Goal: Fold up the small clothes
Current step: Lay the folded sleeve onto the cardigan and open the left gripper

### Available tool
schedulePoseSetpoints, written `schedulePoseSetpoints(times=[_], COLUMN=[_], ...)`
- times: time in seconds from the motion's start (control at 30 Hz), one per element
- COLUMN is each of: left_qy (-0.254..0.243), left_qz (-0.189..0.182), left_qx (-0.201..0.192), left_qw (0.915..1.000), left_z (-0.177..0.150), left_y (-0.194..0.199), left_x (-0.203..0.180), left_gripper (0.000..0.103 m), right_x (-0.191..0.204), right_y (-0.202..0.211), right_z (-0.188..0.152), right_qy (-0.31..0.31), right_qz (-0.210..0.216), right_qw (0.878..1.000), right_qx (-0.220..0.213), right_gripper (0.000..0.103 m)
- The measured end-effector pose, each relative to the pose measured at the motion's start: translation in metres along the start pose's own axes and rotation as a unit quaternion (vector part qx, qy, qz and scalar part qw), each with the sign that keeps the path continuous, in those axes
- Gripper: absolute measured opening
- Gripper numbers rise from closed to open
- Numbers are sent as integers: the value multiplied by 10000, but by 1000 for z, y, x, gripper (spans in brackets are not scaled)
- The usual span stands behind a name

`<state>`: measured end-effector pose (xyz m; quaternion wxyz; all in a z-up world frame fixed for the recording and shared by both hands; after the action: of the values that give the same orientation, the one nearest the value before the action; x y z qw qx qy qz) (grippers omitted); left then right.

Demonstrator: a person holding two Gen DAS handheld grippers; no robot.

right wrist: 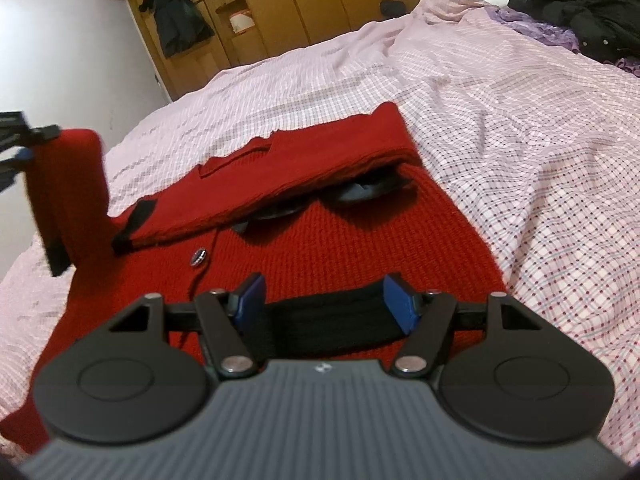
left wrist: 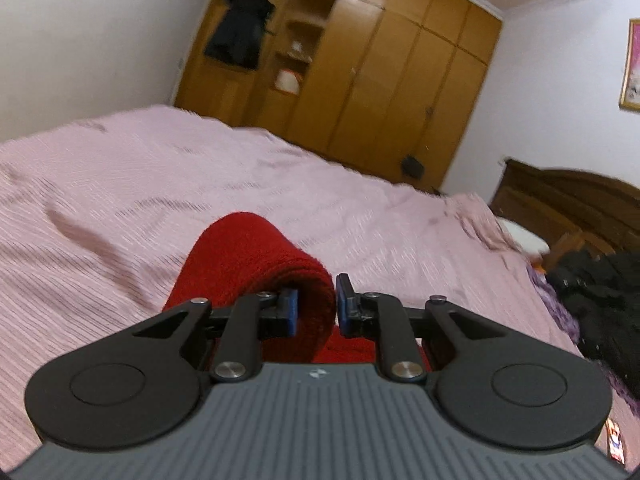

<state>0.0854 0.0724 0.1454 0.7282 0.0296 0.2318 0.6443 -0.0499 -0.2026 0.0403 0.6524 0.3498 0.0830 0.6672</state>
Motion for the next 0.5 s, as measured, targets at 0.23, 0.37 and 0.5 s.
schedulePoseSetpoints(times=[0.23, 0.37, 0.5], left_qy=[-506, -813, -1149], left_qz=[-138, -121, -139], left_qx=[783, 1220, 1736], left_qw=[9955, 9891, 9780], left_z=[-50, -83, -106], left_y=[-61, -84, -101], left_x=[-35, -33, -36], left_gripper=[21, 21, 22], right_x=[-11, -16, -16], right_y=[-1, -4, -9], right_z=[-1, -2, -3], right_qy=[-136, -155, -153], right_qz=[23, 85, 113], right_qw=[9999, 9998, 9998], right_qx=[-7, 30, 47], right_gripper=[68, 67, 67])
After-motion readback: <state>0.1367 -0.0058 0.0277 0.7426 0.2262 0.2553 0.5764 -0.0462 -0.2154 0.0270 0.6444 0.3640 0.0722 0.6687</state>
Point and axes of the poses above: each gripper's, at about its wrist camera, not at the fingertips, and y roughly against the way its jaws point, x to its left, z to its top, the point moved 1 cm from there along -y, roughly the way its jaws point, and after that the axes turned 2 degrees about -y, right-handed, at the moved point
